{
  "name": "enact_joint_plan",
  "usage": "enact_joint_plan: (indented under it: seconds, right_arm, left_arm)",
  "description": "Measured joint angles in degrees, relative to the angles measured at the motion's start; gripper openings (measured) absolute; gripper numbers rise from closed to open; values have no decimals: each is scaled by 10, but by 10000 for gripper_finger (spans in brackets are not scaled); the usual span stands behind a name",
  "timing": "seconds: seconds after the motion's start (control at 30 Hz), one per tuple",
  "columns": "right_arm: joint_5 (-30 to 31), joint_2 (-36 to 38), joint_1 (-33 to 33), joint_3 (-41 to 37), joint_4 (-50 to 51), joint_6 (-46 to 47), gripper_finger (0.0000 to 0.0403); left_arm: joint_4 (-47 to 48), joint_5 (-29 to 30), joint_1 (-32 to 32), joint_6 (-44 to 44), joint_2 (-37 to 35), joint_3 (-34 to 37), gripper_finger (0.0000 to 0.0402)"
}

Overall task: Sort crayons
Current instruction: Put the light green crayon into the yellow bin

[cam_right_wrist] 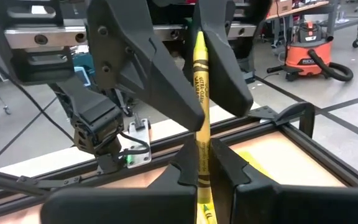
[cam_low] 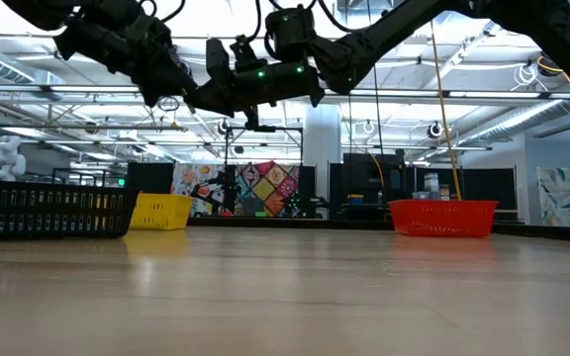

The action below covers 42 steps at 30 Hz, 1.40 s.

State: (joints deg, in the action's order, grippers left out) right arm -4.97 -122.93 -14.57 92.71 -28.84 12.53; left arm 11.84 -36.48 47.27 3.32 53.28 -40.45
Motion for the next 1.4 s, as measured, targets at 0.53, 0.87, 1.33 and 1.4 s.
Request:
enact_joint_plan:
  seconds: [0.53, 0.87, 1.33, 1.4]
  right_arm:
    - [1, 0, 0, -1, 2, -2, 2]
    - [7, 0, 1, -1, 0, 5, 56]
    - [7, 1, 1, 0, 71, 18, 110]
    - [7, 1, 1, 0, 73, 18, 109]
  left_arm:
    - [12, -10, 0, 18, 8, 0, 11]
    - [29, -10, 0, 29, 8, 0, 11]
    - [166, 152, 0, 92, -4, 0, 11]
    - [177, 182, 0, 93, -3, 0, 11]
